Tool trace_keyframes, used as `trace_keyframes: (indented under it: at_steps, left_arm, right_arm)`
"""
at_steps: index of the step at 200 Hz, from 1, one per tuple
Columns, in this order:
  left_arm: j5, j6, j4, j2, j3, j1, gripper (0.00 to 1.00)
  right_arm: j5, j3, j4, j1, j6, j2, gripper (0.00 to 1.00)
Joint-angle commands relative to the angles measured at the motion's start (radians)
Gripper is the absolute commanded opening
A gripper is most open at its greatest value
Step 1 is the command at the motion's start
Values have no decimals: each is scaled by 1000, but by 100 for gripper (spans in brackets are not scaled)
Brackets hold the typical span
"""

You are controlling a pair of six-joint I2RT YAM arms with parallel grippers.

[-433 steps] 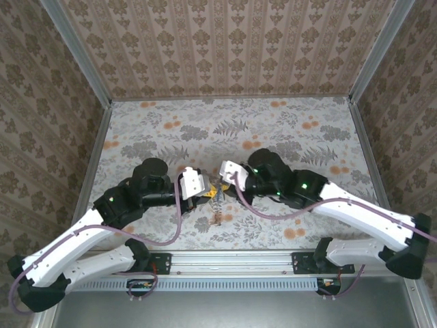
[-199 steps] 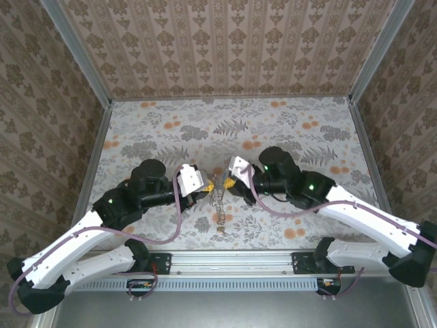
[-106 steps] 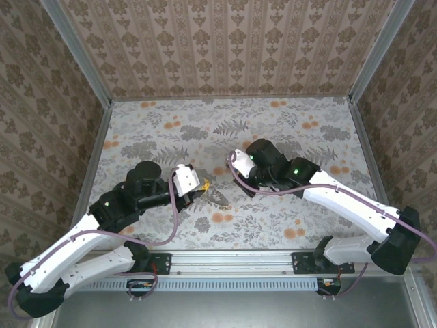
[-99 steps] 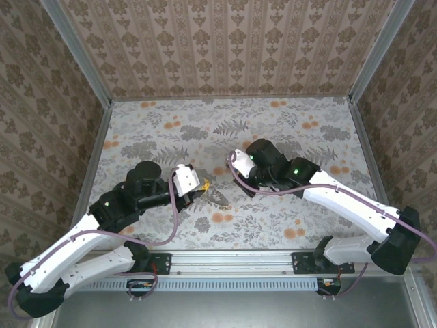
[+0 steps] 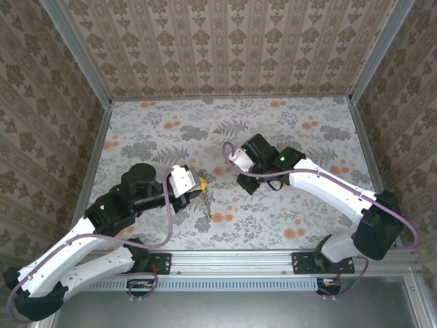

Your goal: Put the keys on the keyring

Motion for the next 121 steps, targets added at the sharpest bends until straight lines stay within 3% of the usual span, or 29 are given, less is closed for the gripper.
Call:
trace_keyframes:
  at_steps: [1, 47, 121]
  left_arm:
    - [-17, -30, 27, -26, -7, 6, 0]
    - [-33, -44, 37, -53, -23, -6, 0]
    - [-87, -45, 30, -90, -25, -36, 0]
  right_arm:
    - [-69, -25, -71, -16, 53, 64, 0]
    - [-125, -59, -112, -15, 79, 171, 0]
    - [-31, -71, -29, 7, 98, 360, 0]
